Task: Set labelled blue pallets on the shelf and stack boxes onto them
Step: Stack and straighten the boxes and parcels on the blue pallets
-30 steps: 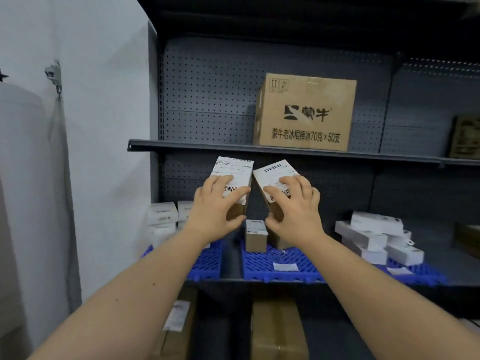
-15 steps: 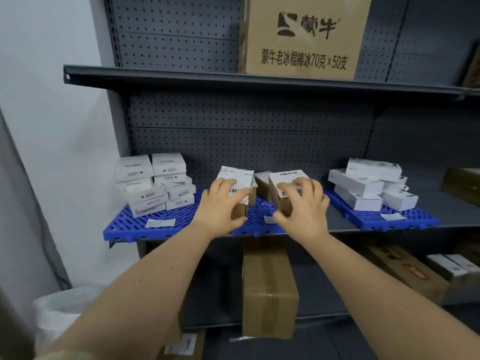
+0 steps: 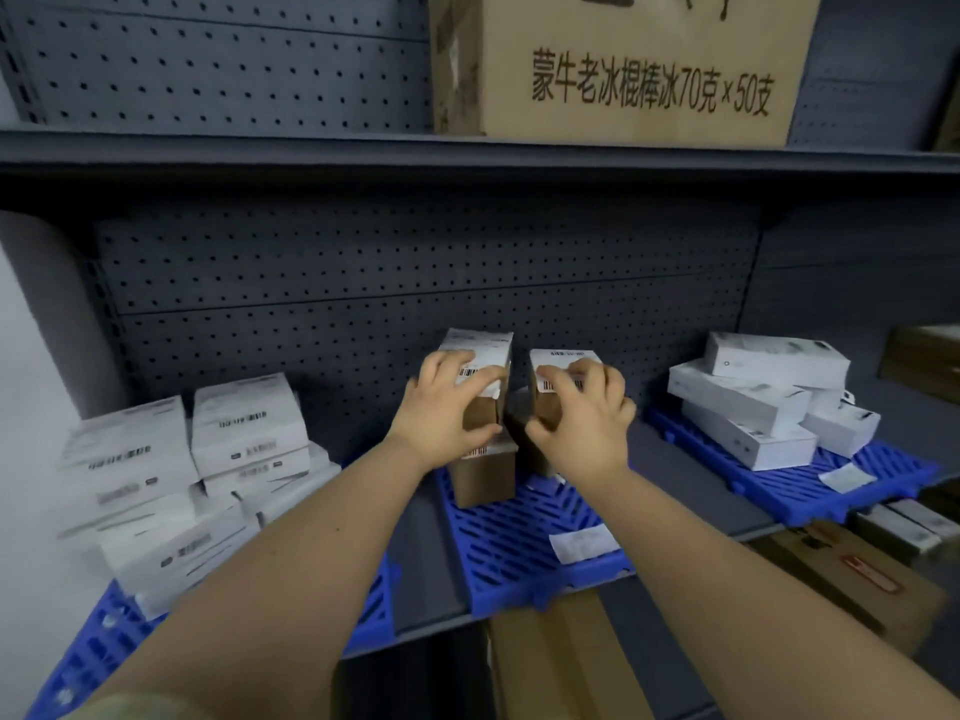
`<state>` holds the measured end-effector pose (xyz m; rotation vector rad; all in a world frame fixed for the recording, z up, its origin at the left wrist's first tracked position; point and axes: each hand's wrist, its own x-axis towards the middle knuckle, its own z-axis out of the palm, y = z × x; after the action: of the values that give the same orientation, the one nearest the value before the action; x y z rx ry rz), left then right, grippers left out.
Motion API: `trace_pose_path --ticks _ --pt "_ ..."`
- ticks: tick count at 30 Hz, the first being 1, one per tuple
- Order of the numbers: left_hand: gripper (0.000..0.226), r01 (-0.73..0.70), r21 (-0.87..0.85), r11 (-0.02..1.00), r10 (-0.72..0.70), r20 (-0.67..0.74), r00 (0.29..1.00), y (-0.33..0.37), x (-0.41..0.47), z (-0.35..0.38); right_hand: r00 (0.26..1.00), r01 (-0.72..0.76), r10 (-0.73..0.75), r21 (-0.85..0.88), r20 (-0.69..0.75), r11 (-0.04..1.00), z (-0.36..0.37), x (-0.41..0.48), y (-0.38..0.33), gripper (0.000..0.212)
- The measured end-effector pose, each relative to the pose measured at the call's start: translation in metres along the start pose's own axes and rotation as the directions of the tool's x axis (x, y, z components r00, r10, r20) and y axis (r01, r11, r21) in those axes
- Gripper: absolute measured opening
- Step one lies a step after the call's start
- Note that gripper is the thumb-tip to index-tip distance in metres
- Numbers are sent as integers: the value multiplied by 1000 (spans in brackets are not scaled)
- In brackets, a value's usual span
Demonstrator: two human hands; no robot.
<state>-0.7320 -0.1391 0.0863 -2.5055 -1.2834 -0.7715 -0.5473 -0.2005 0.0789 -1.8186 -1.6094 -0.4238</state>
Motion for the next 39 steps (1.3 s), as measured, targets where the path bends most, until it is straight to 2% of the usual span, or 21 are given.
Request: trace_pose_path --ticks 5,8,14,17,20,27,33,39 --pt "65 -36 -36 999 39 83 996 -15 29 26 999 -42 42 -6 29 999 36 19 3 53" --pt "70 -93 39 995 87 125 988 -14 35 34 999 -21 22 -27 36 999 48 21 11 50" --pt "72 -112 275 955 125 -29 992 -9 41 28 997 54 -54 -6 -58 999 37 36 25 44" --pt "67 -105 292 951 140 -103 985 -2 43 21 993 99 -96 41 -64 994 22 44 30 43" --pt "61 -80 273 959 123 -144 982 20 45 14 989 126 -125 13 -76 992 8 42 39 40" --pt "60 -97 284 954 118 -61 991 110 51 14 986 166 -160 -135 51 977 -43 16 109 52" --pt "62 -155 175 972 162 -28 986 231 61 38 995 85 -72 -236 65 968 -108 -21 208 54" --pt "65 -230 69 971 224 90 970 377 61 81 995 -29 58 -318 83 948 -169 -90 321 54"
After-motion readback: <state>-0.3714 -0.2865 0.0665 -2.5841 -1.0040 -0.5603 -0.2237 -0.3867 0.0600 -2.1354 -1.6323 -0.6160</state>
